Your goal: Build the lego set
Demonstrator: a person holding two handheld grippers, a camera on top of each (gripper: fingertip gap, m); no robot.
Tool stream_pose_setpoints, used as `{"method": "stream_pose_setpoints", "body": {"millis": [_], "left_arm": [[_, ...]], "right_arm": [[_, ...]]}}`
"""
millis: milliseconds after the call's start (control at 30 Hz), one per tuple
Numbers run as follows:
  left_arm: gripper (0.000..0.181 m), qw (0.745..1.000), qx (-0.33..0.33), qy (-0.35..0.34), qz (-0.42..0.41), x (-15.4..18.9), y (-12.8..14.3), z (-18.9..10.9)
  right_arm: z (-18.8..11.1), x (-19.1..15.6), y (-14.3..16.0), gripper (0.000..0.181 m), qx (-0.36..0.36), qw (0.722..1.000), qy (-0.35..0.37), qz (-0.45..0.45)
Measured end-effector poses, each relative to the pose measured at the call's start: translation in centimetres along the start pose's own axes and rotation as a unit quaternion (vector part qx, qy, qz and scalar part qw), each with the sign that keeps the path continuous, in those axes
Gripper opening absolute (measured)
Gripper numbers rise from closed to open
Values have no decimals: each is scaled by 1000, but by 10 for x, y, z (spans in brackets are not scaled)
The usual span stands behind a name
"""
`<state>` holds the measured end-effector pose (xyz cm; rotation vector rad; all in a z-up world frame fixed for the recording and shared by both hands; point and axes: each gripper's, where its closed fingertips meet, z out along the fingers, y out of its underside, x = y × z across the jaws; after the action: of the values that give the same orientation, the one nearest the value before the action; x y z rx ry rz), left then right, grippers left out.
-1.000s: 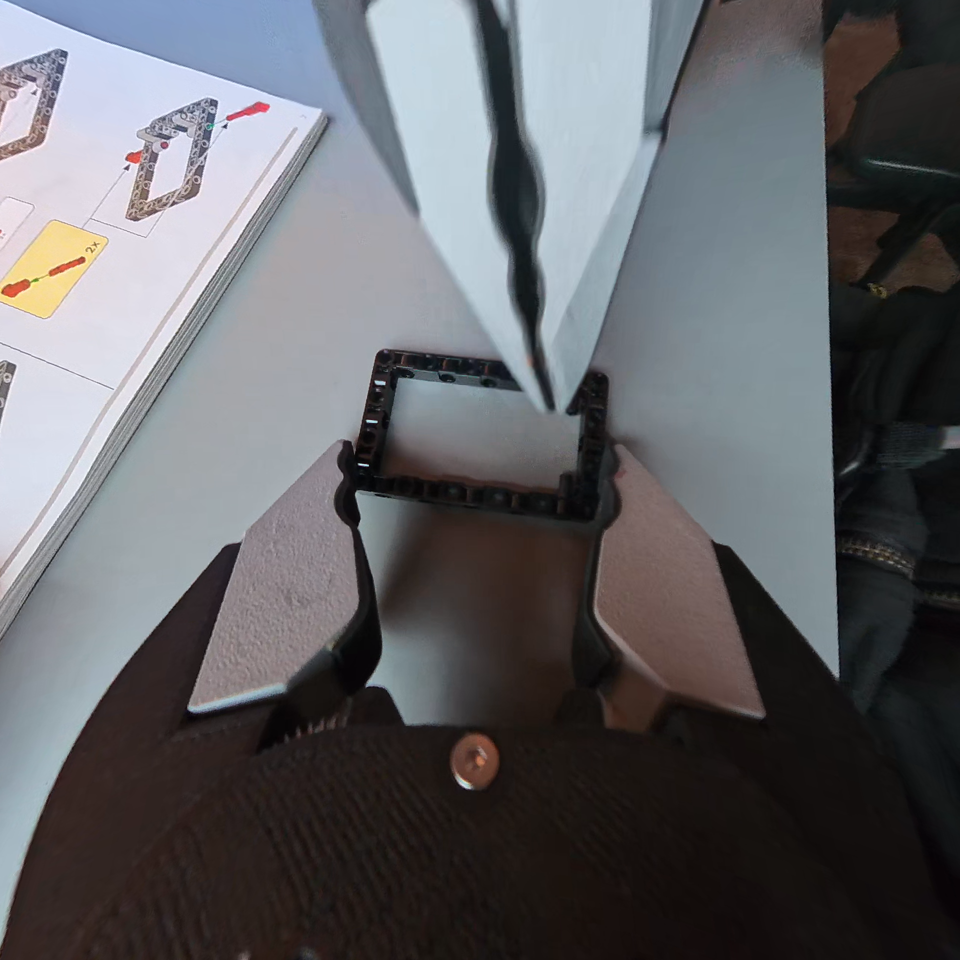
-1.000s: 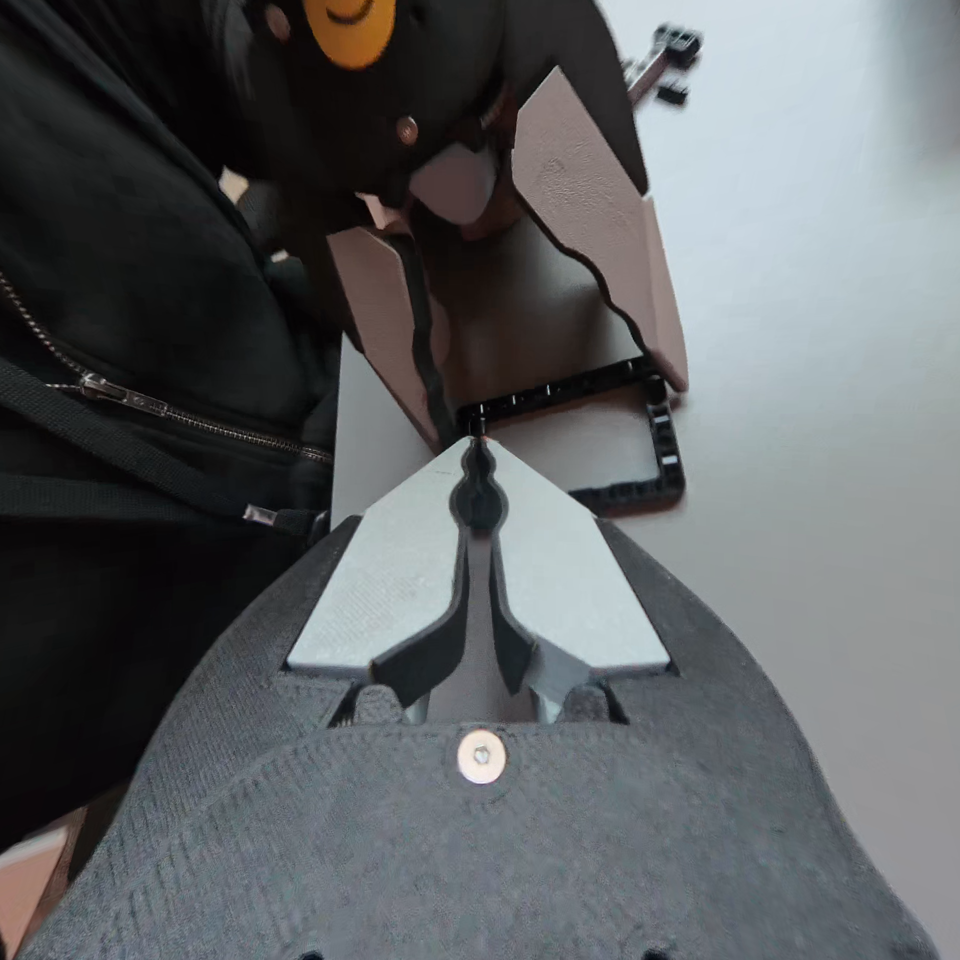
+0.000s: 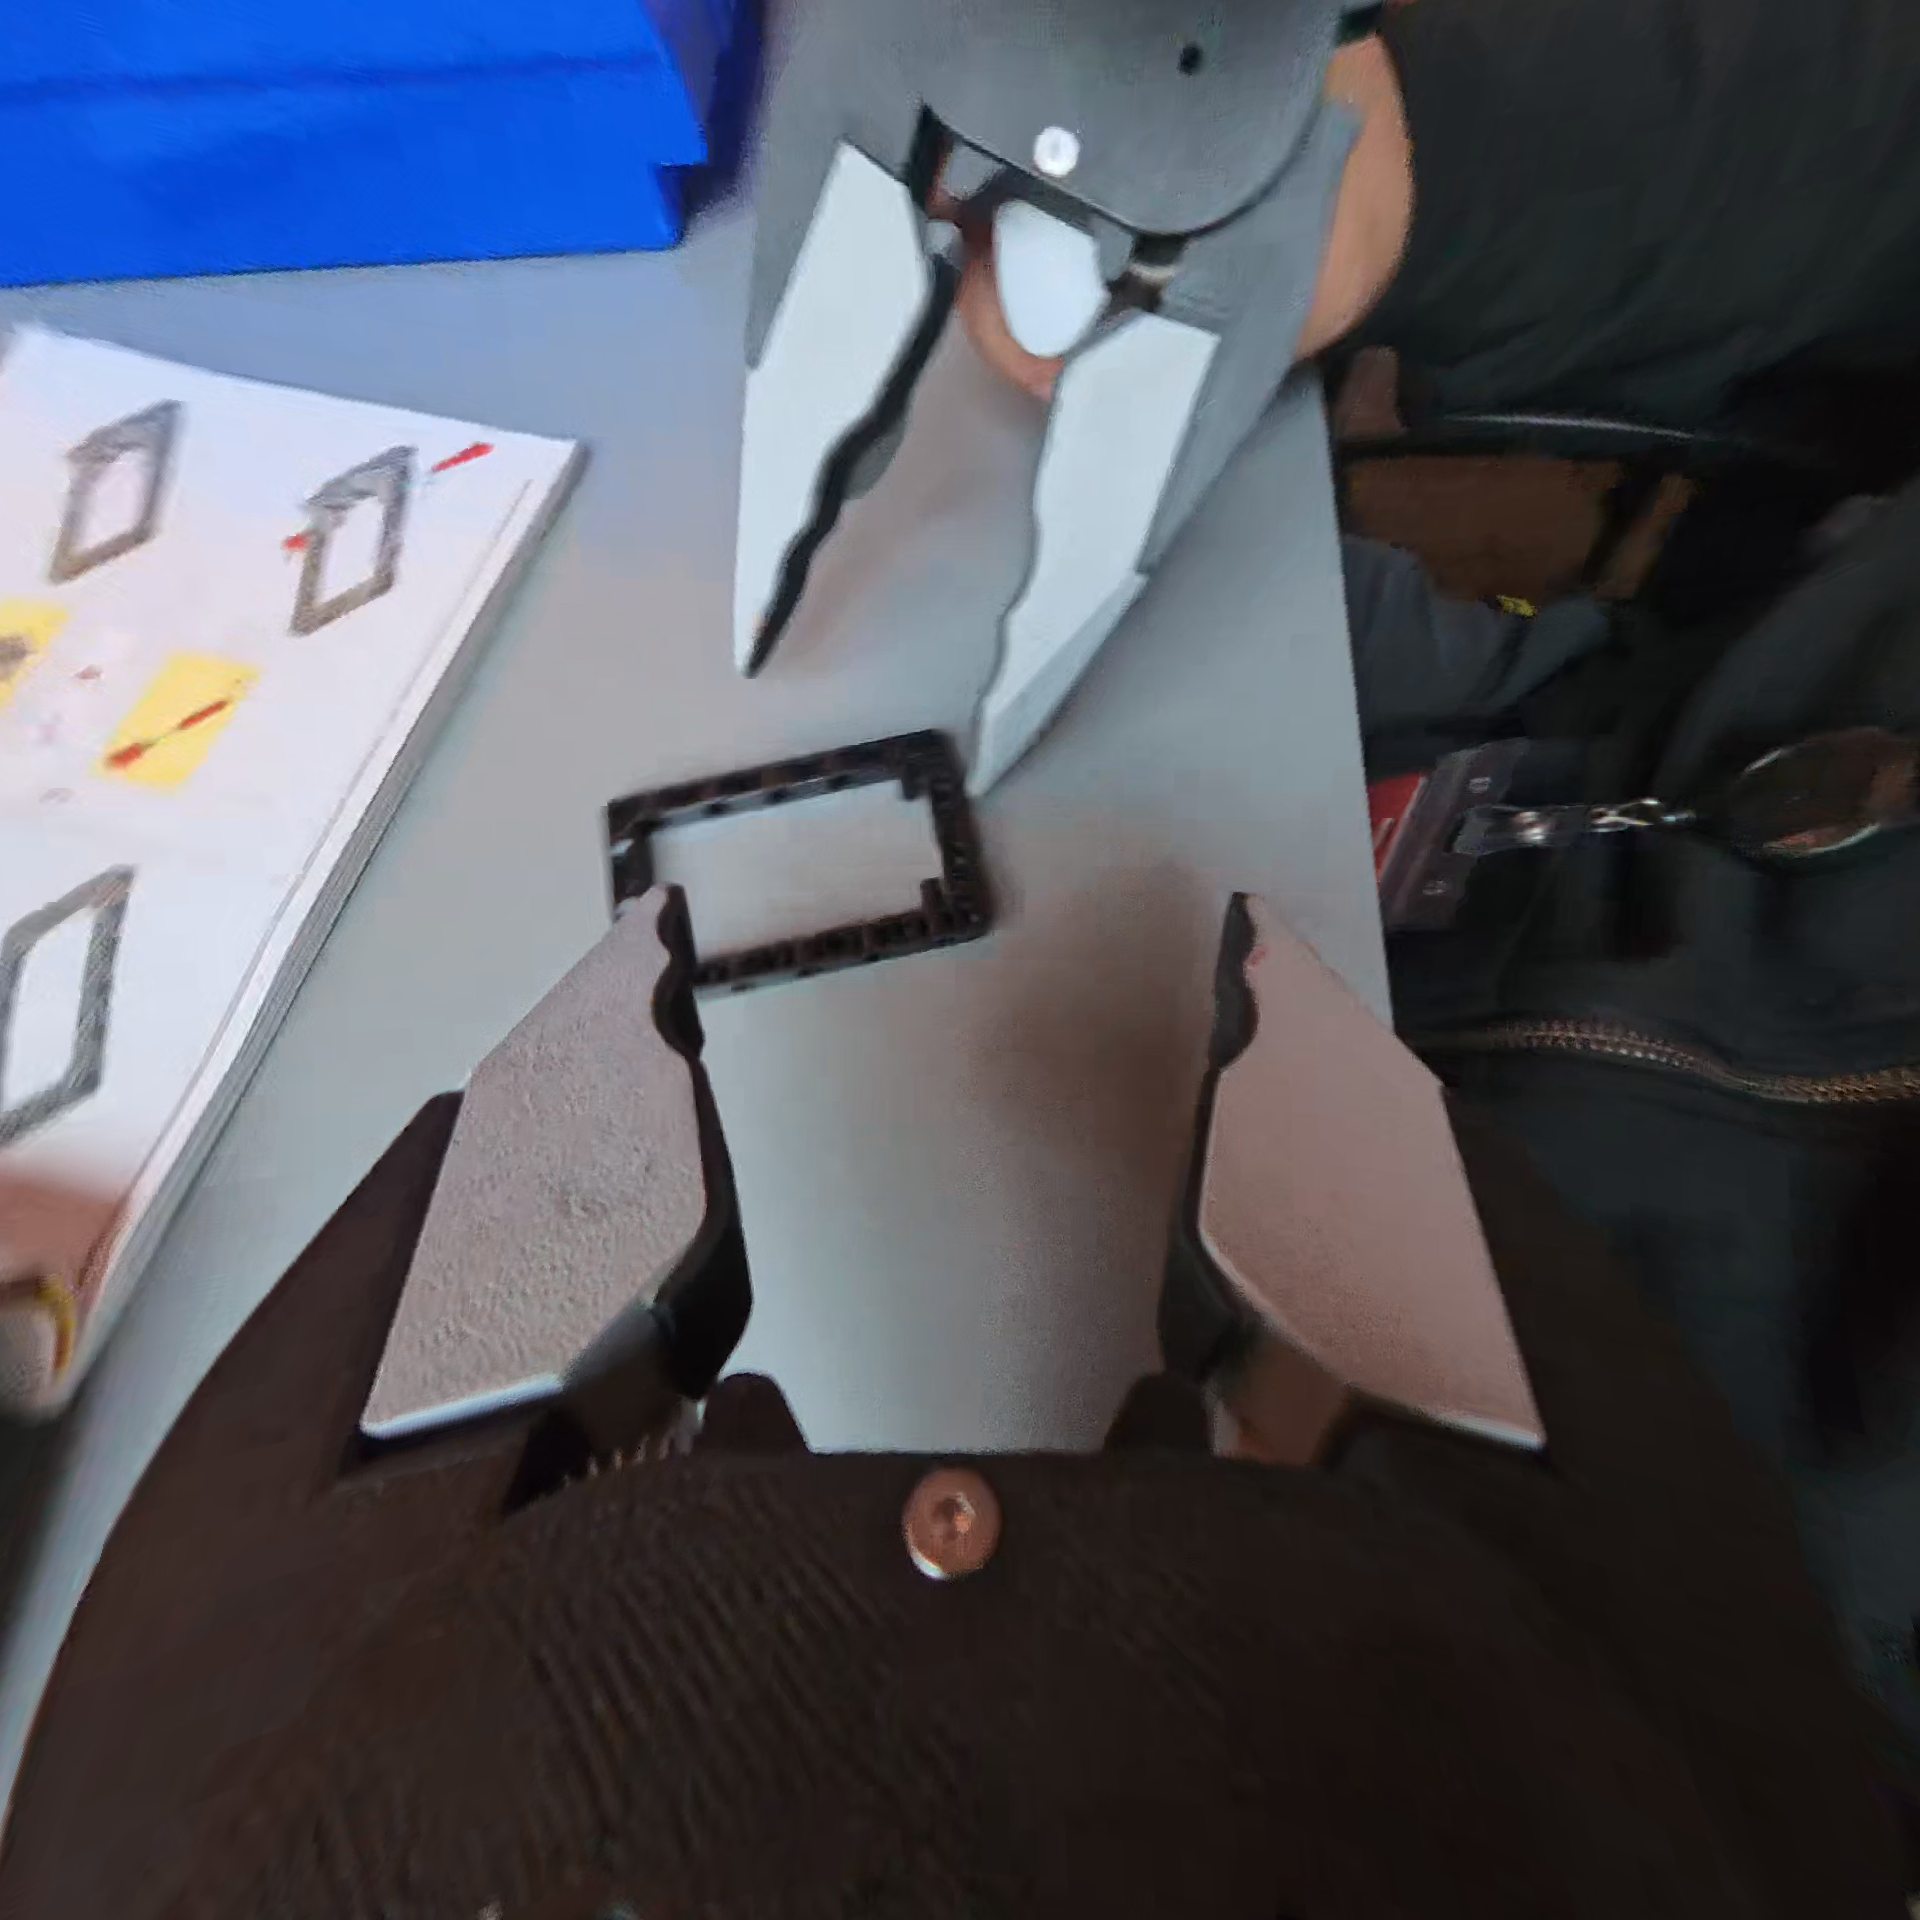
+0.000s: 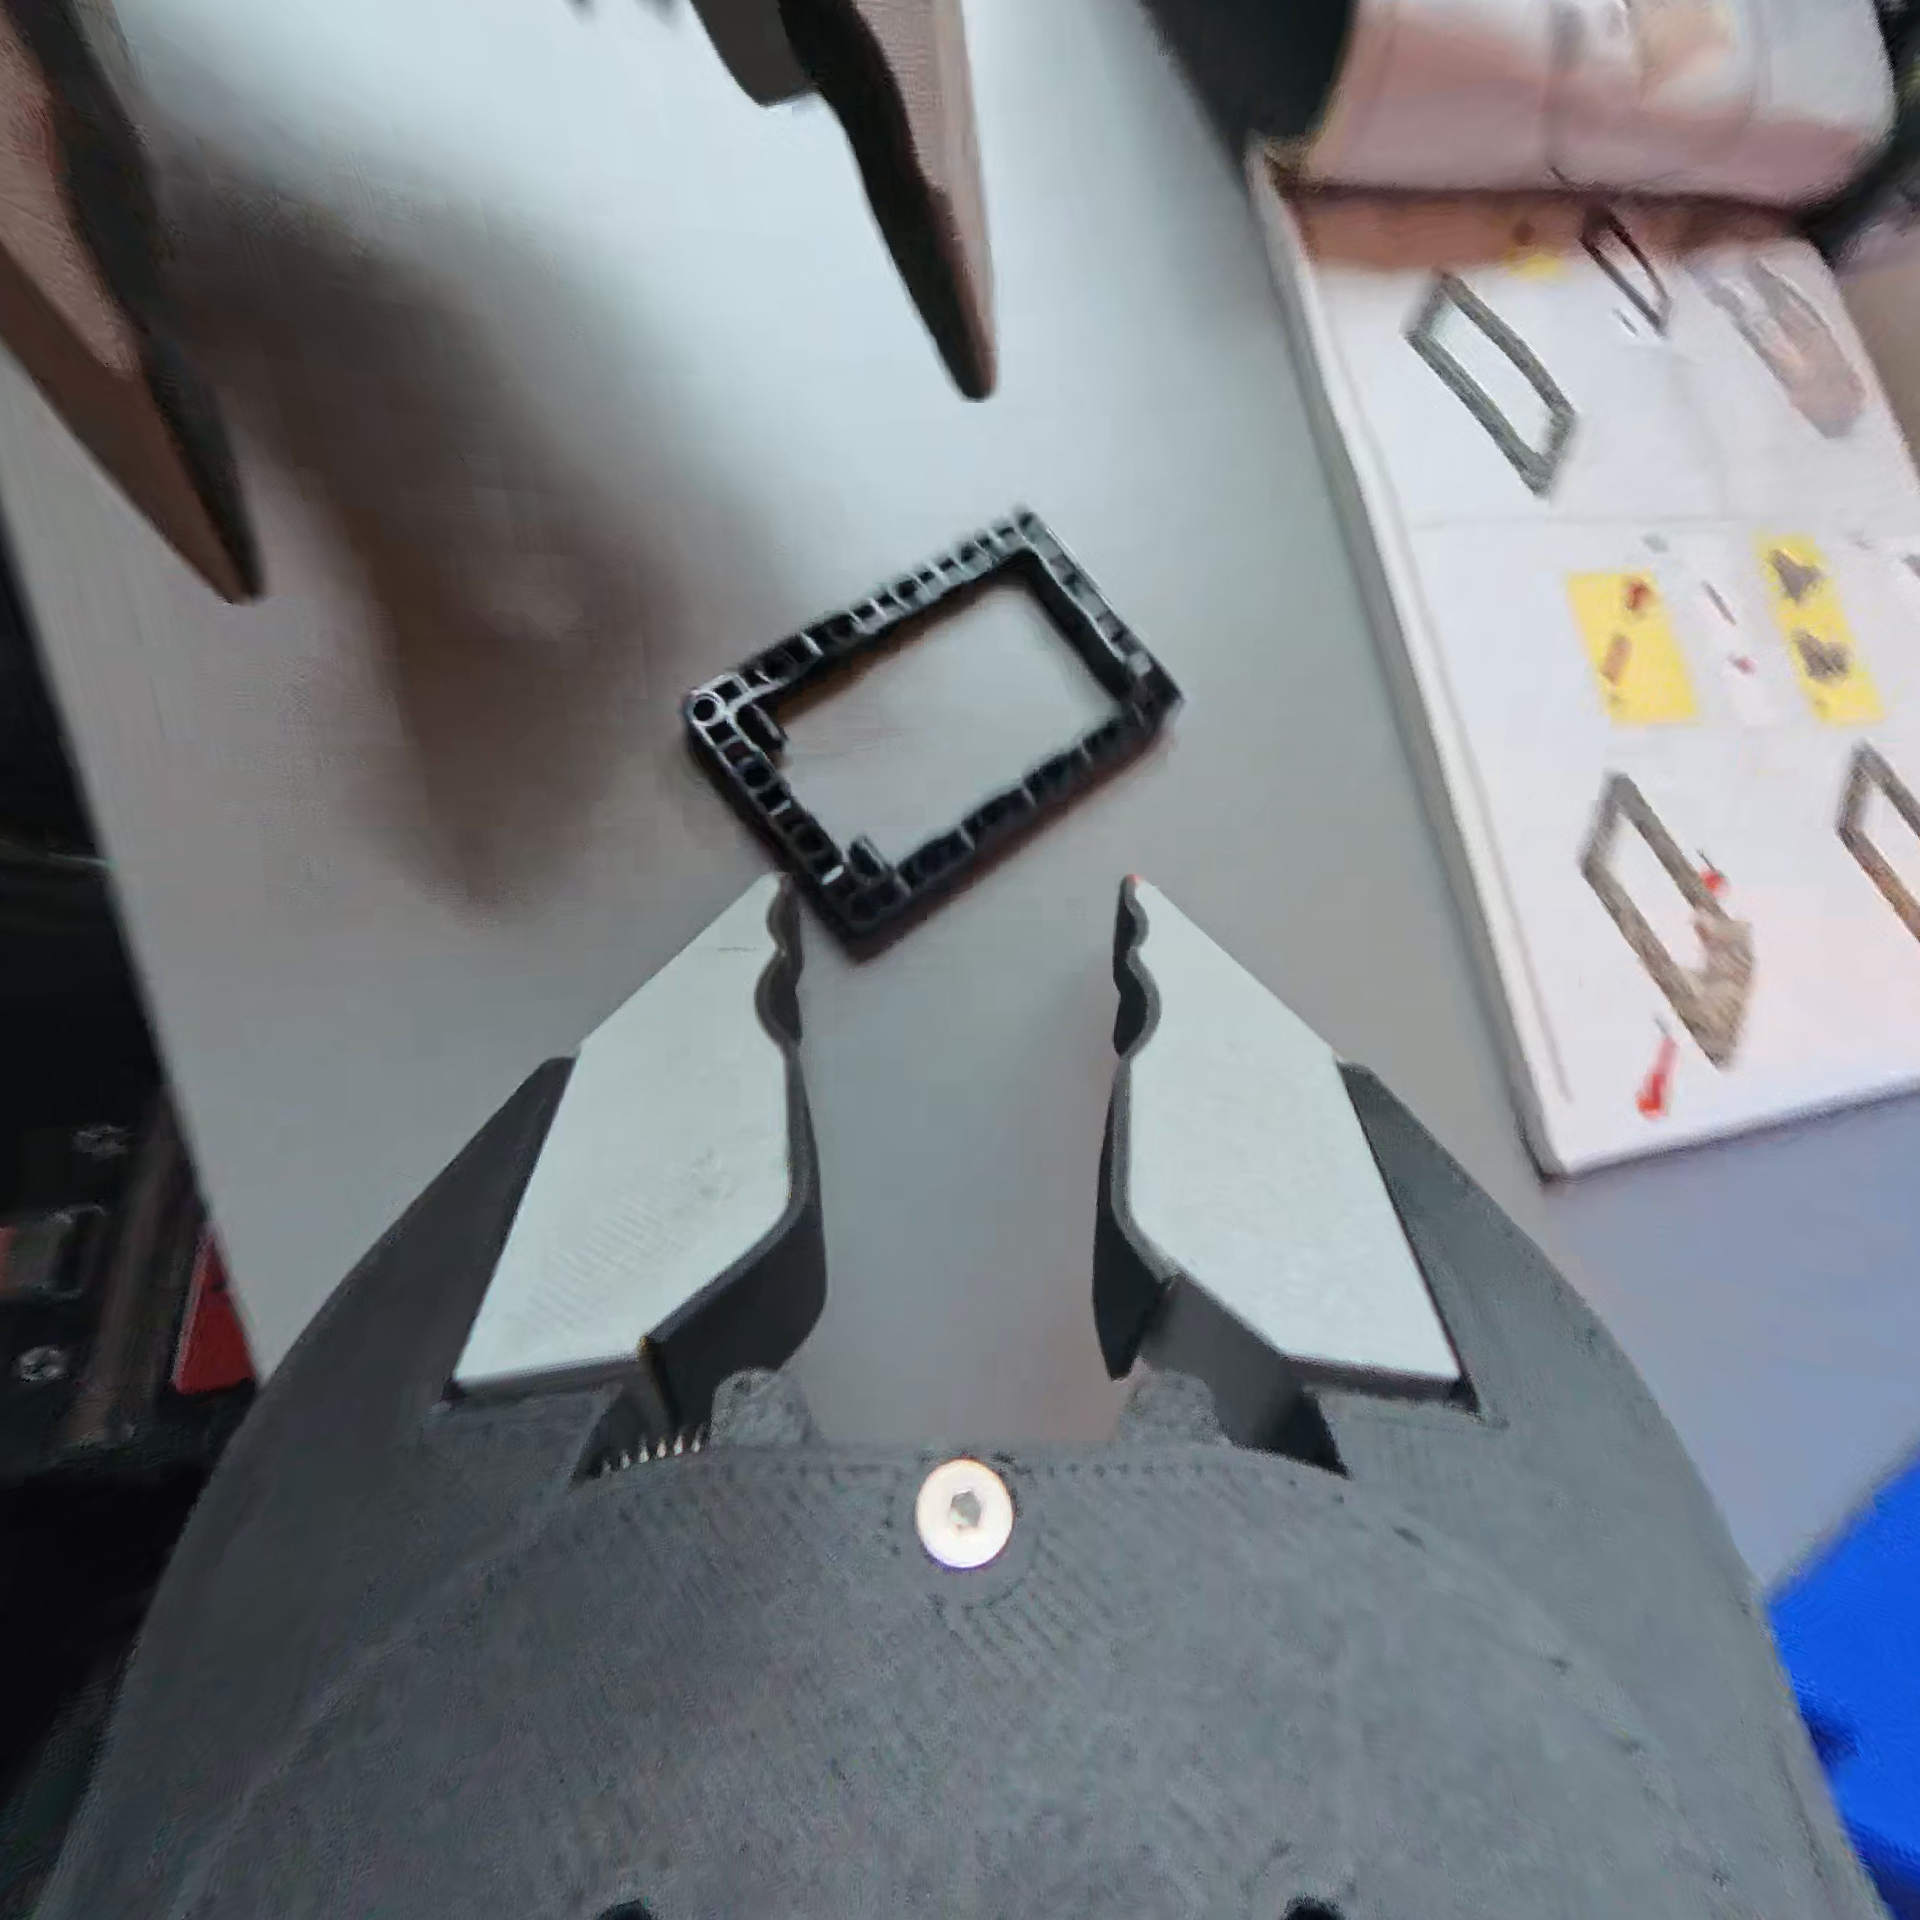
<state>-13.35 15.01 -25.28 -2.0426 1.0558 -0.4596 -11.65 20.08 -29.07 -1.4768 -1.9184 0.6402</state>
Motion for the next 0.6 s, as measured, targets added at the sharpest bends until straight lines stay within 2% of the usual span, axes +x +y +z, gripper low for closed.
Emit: {"method": "stream_pose_setpoints", "body": {"millis": [33,100,133,167,233,400,467,533,600], "left_arm": [[100,999,-23,32,-4,-5,0,7],[108,994,-94,47,-26,-26,14,23],[104,991,-117,54,-39,-31,22,29],[97,989,-116,70,-55,-28,24,32],[109,985,-92,106,-97,-8,18,32],[102,972,-13,163,-171,55,-3,25],[100,978,0,121,-171,50,-8,20],[98,985,8,74,-156,31,-10,10],[99,984,10,55,-169,13,-6,3]], "right_arm": [[-3,14,8,56,-8,1000,16,14],[-12,46,26,53,-21,996,58,67],[-15,53,29,54,-13,994,57,92],[-17,51,26,52,12,993,37,110],[-19,44,20,49,46,990,5,135],[-7,35,15,47,18,992,-18,120],[-7,33,10,47,14,993,-17,115],[-14,21,-3,51,41,992,-33,112],[-19,-7,-13,61,64,990,-85,96]]}}
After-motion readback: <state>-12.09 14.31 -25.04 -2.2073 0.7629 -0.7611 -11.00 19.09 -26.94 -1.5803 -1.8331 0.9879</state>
